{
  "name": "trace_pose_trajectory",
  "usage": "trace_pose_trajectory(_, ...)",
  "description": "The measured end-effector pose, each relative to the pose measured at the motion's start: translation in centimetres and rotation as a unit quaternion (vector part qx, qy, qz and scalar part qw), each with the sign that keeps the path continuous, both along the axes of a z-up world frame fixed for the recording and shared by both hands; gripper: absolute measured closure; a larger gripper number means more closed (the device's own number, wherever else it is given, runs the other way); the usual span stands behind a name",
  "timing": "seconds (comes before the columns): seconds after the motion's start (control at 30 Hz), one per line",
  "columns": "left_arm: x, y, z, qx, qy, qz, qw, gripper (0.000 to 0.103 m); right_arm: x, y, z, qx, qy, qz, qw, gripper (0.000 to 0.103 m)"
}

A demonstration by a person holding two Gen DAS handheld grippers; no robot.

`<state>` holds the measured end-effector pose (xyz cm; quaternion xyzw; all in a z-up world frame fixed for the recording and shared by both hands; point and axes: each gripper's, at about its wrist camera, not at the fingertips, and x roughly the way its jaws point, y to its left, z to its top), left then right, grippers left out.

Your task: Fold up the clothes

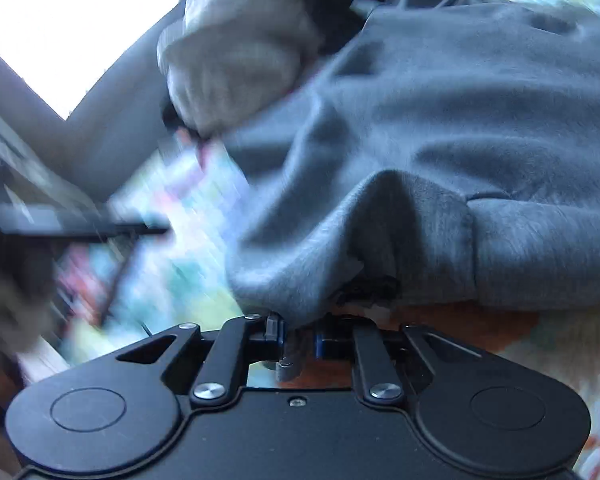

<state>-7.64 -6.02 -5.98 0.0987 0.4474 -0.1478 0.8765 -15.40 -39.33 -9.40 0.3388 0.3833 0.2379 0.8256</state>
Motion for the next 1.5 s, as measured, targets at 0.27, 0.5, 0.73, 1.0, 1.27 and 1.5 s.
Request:
trace_pose_trajectory(0.27, -5.0, -4.1, 2.1, -0.118, -0.046, -0.176, 0.9761, 0.021, 0.0, -1.8, 1.0, 0.090, 0.021, -0.044, 0.995, 0.087)
trace_pose_trajectory(0.5, -9.3, -9.6, 0.6, -0.020, -0.153, -0.297, 0.9422, 0.009, -0.4, -1.8, 0.8, 0.086, 0.048, -0.047, 0.994, 0.086)
trace_pose_trajectory(0.73, -10.1, -11.2, 0.2, -0.001, -0.201, -0.294, 0.9343, 0.025, -1.4, -2.0, 0.5, 0.027, 0.054, -0.041, 0.997, 0.086)
trace_pose_trajectory(1.0, -6.6, -9.7, -5.1, 0.045, -0.033, -0.246, 0.9675, 0.096, -2.9, -2.7, 0.1, -0.038, 0.063, -0.044, 0.996, 0.061)
trace_pose_trajectory(1.27, -6.7, -9.5, -4.0, 0.058, -0.067, -0.247, 0.9648, 0.073, -14.6, -14.2, 0.5, -0.186, 0.130, -0.341, 0.912, 0.044)
trace_pose_trajectory(1.5, -6.8, -11.3, -4.7, 0.048, -0.082, -0.277, 0.9562, 0.058, -14.9, -19.6, -3.5, -0.174, 0.113, -0.448, 0.869, 0.042)
